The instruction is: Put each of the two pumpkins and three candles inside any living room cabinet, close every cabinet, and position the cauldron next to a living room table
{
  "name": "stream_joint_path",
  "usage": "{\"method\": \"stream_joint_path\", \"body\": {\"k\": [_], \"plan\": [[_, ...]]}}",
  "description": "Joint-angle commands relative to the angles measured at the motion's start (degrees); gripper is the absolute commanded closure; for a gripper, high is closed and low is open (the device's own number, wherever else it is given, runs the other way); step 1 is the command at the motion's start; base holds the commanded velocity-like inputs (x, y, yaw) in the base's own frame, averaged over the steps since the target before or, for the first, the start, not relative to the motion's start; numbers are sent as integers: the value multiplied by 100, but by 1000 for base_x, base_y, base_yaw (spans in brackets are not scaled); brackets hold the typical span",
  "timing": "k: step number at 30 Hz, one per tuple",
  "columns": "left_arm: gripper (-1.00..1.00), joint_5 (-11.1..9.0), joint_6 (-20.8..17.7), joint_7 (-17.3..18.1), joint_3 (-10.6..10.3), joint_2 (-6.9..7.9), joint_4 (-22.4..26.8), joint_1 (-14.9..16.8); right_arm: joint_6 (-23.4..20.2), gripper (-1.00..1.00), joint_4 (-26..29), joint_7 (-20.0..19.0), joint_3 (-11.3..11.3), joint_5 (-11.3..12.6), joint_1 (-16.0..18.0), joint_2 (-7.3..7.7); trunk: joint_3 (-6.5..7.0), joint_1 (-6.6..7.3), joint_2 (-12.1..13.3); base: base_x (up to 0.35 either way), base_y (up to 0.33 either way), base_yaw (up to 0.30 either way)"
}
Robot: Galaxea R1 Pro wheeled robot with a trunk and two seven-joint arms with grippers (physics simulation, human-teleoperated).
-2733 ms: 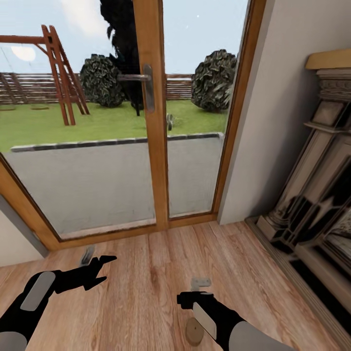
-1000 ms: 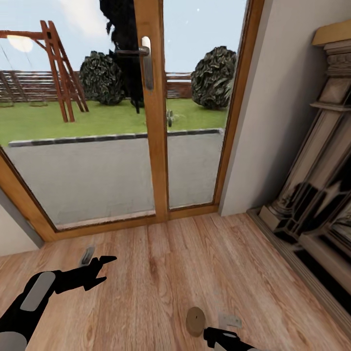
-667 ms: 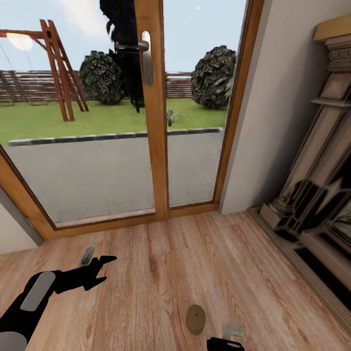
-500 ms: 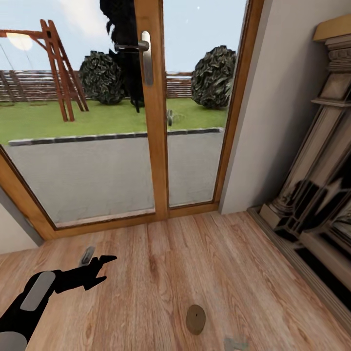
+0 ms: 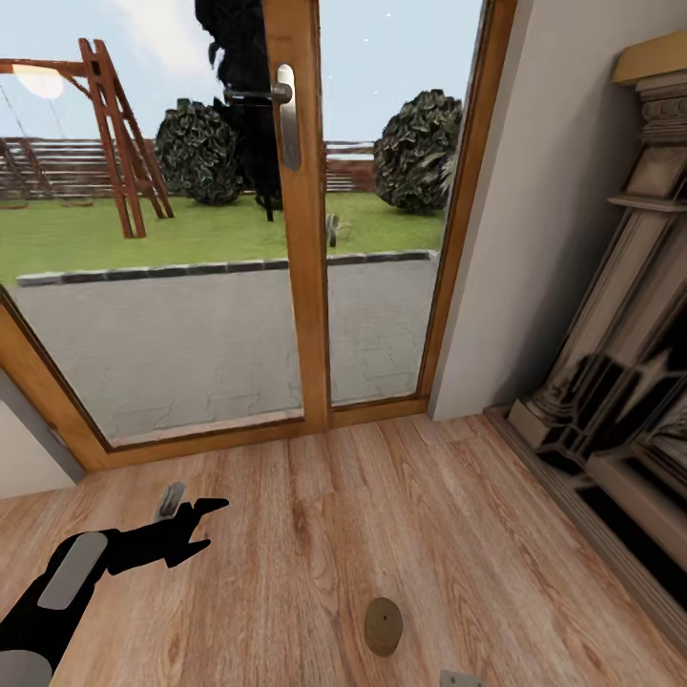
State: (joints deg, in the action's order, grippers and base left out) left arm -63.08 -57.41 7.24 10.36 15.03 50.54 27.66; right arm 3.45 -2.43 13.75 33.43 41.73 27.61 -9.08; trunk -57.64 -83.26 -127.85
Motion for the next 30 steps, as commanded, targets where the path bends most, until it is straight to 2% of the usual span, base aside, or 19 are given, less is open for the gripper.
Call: {"method": "stream_joint_path", "body": {"k": [1,5,9,12,22,30], "plan": [[-100,36,-25,58,12,7,-7,3,33,-100,-21,-4,41,54,7,-6,14,23,40,0,0,0],[-100,-4,-25,58,10,50,-16,3,37,-100,-21,-4,41,54,7,-6,32,45,80,0,0,0],[-100,-11,-25,58,10,68,-18,3,34,-100,-21,-4,41,54,6,-6,103,133,240,0,0,0],[-100,-11,-25,58,8,69,-18,3,33,-100,-21,-4,41,54,7,-6,103,133,240,0,0,0],[-100,-12,-25,58,-8,70,-10,3,38,-100,-21,-4,41,54,7,-6,247,309,561,0,0,0],[-100,-12,-25,58,-8,71,-21,3,37,-100,-21,-5,43,46,7,-6,247,309,561,0,0,0]]}}
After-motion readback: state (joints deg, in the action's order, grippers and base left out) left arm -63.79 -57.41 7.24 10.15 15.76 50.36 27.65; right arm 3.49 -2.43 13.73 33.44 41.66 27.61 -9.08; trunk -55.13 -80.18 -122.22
